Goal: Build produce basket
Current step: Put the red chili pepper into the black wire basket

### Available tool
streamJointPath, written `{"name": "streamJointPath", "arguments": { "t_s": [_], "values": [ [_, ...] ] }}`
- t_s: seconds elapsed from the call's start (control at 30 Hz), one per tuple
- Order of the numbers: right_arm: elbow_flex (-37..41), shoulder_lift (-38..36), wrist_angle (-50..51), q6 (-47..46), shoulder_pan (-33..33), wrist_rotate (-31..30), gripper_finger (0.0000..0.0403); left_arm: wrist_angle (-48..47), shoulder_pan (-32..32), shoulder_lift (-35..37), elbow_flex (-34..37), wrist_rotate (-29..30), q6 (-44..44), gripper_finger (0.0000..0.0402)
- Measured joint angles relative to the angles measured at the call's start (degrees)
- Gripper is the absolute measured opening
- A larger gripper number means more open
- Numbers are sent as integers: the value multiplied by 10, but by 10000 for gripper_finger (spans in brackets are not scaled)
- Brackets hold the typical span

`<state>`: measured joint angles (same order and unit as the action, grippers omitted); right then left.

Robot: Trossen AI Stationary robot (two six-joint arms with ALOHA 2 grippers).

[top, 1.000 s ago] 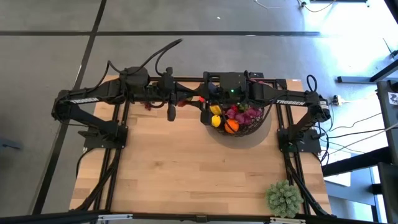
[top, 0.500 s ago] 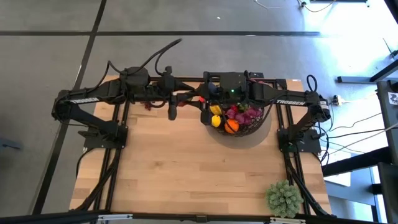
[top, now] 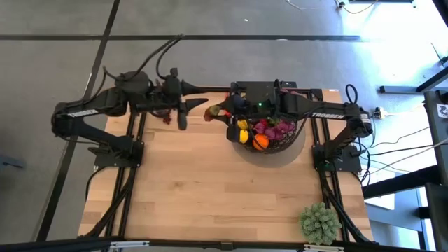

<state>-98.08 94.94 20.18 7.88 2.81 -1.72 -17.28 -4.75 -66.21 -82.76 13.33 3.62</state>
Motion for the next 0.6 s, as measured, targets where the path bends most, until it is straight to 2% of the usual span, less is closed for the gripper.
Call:
{"name": "streamJointPath", "arguments": {
  "t_s": [0.17, 0.4, 0.6],
  "values": [
    [0, -16, 52, 3, 0, -50, 101, -51, 0, 18, 0, -1, -3, 121],
    [0, -82, 141, -1, 0, -123, 100, -125, 0, 25, 1, 11, -36, 121],
    [0, -132, 309, -80, 0, -139, 100, -136, 0, 25, 1, 10, -66, 121]
  ]
}}
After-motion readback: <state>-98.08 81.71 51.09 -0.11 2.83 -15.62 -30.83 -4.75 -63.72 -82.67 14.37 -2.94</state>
